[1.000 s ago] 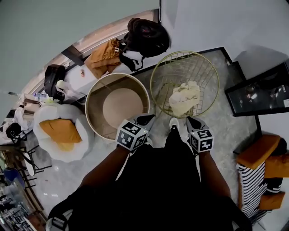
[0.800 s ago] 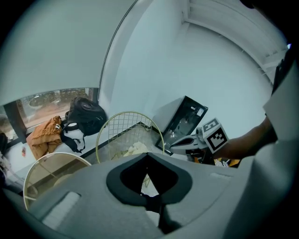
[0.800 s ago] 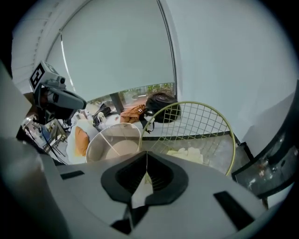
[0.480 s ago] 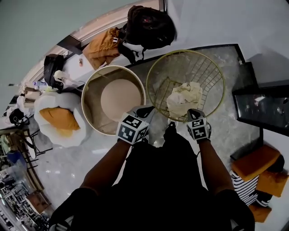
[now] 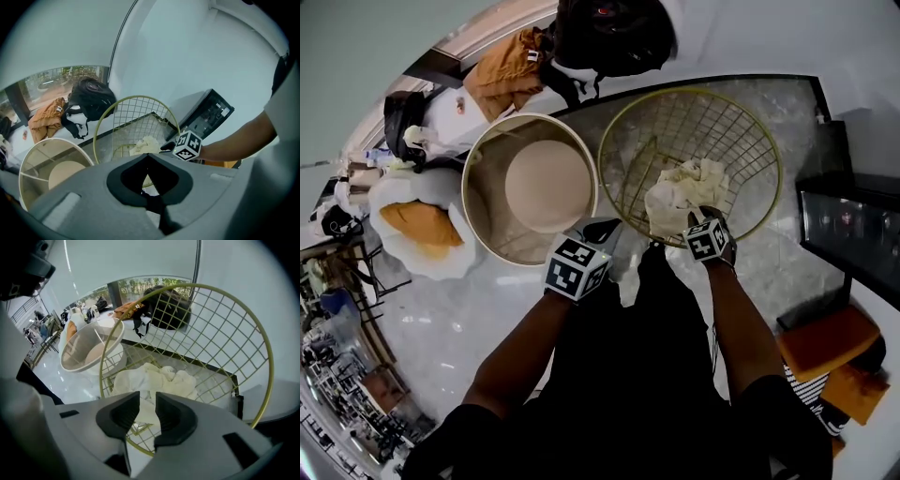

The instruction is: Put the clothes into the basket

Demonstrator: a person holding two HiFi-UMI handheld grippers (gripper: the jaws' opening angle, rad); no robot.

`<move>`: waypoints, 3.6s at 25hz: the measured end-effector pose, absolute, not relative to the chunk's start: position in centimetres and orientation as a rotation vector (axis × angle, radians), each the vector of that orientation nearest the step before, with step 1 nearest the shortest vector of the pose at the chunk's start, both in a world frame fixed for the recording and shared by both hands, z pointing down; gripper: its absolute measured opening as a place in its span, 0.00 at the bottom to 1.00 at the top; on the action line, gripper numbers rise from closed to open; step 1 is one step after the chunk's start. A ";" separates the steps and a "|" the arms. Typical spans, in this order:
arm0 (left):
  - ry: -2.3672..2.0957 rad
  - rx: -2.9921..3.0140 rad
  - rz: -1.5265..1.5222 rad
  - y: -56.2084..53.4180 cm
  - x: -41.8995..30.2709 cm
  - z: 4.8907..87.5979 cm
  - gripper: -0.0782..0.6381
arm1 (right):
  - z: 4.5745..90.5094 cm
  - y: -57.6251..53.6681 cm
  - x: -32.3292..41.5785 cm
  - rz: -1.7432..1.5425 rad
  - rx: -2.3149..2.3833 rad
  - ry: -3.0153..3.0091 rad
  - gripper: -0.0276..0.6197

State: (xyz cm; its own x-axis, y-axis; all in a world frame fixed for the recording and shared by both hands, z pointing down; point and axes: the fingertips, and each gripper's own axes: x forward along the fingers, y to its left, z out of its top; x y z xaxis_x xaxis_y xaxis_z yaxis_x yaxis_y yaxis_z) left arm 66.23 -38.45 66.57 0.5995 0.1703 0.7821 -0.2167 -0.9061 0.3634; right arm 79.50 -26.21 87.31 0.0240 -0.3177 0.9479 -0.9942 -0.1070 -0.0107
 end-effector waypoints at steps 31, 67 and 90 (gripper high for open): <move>-0.045 2.364 1.188 -38.9 62.1 67.4 0.11 | 90.7 -25.5 82.9 1.066 1.606 -1.146 0.09; -0.176 2.560 0.742 -42.3 42.9 52.7 0.11 | 51.5 -33.7 65.5 0.811 2.344 -1.759 0.08; -0.682 2.459 0.528 -40.4 32.9 49.7 0.11 | 46.0 -38.8 48.6 0.711 1.732 -2.385 0.08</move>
State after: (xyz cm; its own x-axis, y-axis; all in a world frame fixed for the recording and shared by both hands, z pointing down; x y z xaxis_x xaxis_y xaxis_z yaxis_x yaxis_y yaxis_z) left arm 32.88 -40.37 49.68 0.7960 -0.3559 0.4895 -0.5630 -0.7323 0.3831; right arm 48.59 -38.76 45.98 -0.3433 -0.8705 0.3526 -0.9216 0.2397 -0.3054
